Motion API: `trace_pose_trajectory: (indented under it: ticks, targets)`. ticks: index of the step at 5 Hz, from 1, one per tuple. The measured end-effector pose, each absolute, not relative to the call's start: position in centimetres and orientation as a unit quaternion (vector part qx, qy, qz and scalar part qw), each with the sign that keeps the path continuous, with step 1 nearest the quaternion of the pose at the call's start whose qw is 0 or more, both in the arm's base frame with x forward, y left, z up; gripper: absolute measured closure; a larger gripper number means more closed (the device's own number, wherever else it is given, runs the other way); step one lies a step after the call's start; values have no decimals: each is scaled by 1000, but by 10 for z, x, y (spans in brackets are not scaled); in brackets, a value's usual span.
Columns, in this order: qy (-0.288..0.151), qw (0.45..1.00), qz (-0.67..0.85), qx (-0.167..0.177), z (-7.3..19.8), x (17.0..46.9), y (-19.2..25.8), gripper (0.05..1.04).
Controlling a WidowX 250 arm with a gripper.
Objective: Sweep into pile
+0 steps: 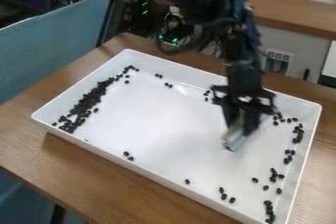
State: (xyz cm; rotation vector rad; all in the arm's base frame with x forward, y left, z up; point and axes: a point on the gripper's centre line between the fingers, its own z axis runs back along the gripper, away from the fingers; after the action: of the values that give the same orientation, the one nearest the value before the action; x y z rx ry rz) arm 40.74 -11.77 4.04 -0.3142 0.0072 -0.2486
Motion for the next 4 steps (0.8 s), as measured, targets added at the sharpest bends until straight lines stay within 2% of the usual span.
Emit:
trace_pose_trajectory:
  ticks: [1, 2, 4]
  targets:
    - [27, 971, -173, -163, 30, 413, -159, 706]
    - [47, 966, -191, -167, 26, 419, -163, 706]
    - [99, 956, -188, -204, 21, 430, -167, 706]
